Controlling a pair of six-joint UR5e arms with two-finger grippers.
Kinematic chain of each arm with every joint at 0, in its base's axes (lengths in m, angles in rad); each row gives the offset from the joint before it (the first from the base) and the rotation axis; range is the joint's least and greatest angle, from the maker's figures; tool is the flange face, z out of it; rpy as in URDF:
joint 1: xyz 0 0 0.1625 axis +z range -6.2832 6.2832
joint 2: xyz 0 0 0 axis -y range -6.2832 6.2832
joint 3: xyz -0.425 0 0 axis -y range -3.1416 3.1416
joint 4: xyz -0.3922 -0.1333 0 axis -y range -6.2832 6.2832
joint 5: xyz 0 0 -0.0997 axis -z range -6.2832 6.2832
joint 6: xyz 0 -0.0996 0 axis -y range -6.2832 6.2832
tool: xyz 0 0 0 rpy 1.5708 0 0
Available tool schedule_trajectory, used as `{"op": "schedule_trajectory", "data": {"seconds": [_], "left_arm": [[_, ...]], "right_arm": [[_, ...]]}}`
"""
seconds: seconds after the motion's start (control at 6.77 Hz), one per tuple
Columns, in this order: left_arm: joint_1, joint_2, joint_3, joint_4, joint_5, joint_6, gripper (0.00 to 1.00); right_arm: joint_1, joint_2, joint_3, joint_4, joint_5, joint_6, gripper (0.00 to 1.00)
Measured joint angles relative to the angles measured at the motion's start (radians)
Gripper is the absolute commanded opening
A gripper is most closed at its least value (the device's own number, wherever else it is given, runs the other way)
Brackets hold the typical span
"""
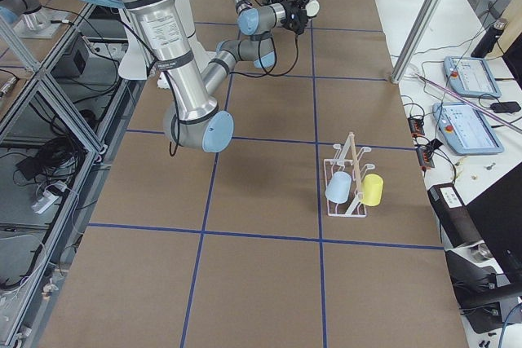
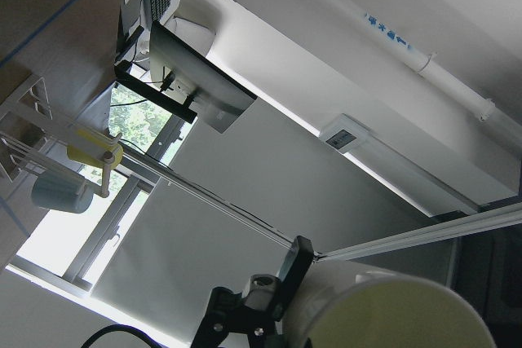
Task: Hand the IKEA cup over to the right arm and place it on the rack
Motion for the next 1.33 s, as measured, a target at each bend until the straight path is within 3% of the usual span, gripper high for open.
{"op": "schedule_trajectory", "data": {"seconds": [0.15, 0.3, 1.03, 1.33], "left_arm": [[0.0, 0.0, -0.001, 0.0, -0.002, 0.0, 0.66], [0.001, 0.0, -0.005, -0.001, -0.006, -0.001, 1.0], [-0.001, 0.001, -0.014, 0.003, -0.013, 0.0, 1.0], [-0.007, 0.003, -0.014, 0.004, -0.015, 0.02, 0.99]], "right_arm": [[0.0, 0.0, -0.005, 0.001, 0.0, -0.002, 0.0], [0.001, 0.0, -0.009, 0.001, 0.0, -0.003, 0.0], [0.033, 0.0, -0.006, 0.002, 0.005, -0.003, 0.0], [0.102, -0.01, -0.003, -0.007, 0.058, -0.017, 0.0]]}}
